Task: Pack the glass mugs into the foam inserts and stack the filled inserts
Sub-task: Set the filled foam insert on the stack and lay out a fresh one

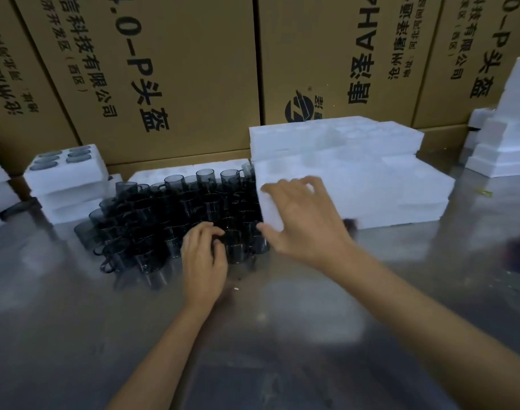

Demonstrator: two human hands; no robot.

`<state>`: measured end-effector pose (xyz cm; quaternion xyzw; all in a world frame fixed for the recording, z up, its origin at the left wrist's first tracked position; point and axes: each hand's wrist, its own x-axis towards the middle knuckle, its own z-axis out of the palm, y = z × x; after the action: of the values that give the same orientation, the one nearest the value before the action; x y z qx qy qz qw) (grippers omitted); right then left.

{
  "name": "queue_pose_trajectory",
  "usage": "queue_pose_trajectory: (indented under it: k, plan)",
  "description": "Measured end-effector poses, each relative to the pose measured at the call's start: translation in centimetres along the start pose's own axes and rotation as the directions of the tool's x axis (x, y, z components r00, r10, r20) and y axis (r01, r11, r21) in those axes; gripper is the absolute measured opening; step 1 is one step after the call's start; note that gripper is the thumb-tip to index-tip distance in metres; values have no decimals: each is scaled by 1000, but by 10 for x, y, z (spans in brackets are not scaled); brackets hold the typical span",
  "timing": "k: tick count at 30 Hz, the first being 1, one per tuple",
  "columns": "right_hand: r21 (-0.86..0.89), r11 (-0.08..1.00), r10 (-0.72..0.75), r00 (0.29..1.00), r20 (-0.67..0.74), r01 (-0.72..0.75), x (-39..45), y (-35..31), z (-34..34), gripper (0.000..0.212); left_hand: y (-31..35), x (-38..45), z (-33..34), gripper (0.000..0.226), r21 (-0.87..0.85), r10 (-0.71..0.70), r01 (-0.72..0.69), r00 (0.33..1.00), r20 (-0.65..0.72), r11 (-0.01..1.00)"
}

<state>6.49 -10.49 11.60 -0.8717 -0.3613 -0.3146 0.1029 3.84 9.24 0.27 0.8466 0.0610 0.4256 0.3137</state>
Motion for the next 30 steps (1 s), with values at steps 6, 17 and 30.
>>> queue_pose_trajectory:
  k: [6,17,30]
  plan:
    - [112,993,32,995,91,-42,-77,-69,23,40,-11,-5,-22,26,-7,-93,94,995,38,996]
    - [400,912,-168,972,165,90,-95,-106,24,43,-8,2,-25,21,-363,-317,320,946,70,875]
    - [266,885,192,819,541,-383,59,-45,90,19,-11,5,-24,14,-338,-554,616,788,269,712]
